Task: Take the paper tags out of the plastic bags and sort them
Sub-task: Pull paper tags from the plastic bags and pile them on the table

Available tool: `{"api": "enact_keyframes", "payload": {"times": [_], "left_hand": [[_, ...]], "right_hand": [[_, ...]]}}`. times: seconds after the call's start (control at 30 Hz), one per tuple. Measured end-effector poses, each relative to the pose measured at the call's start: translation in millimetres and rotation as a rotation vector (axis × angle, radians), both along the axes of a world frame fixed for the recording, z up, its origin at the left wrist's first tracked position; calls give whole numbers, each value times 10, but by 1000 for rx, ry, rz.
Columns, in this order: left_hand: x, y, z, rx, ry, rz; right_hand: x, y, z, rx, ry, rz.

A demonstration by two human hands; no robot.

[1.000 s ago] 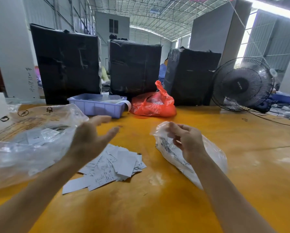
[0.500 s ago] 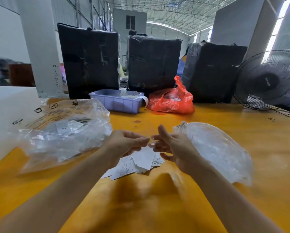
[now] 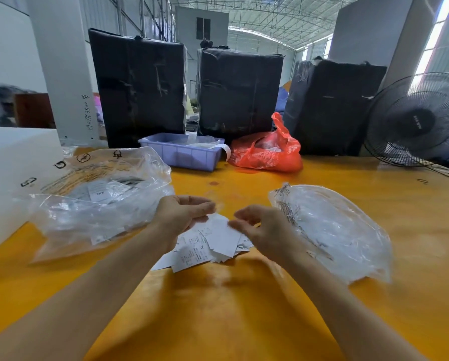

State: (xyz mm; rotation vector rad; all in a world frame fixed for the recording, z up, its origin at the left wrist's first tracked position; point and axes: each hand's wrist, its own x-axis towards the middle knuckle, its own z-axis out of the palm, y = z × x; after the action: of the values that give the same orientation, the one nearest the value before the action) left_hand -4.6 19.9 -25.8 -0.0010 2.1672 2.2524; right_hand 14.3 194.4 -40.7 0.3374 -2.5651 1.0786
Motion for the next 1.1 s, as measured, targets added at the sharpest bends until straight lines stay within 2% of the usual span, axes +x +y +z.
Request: {"api": "enact_keyframes", "payload": {"times": [0.1,0.17,0.37,0.43,0.53,0.63,0.73,0.83,0.97,1.1], "left_hand": [[-16,-54,-16,58,-23,43],[-23,-70,-22,91,-40,62],[-38,-38,-56,191,-98,59],[-39,-21,-64,219,-113,52],[-38,2,-71,232,-116,31],[-32,30,-88,175,-104,0],[-26,50,-103,160,-101,-10],[-8,71,-110,156,-98,-22],[46,104,-90,162,-73,-70],[59,131,-80,212,-85,-97]], "right_hand": [[14,-36,-63,387,-184,102],[7,-63,-87,488,-214,96],[-24,-14,-78,193,-54,77],[-26,24,-22,-48,-18,-5],[-28,91,104,-570,-188,-32],[-26,128,144,-854,-403,22],[-42,129,130,-956,-486,70],[-46,127,121,-960,-485,91],[-55,113,81,-832,-395,54],[-80,92,61,-1001,-283,23]]}}
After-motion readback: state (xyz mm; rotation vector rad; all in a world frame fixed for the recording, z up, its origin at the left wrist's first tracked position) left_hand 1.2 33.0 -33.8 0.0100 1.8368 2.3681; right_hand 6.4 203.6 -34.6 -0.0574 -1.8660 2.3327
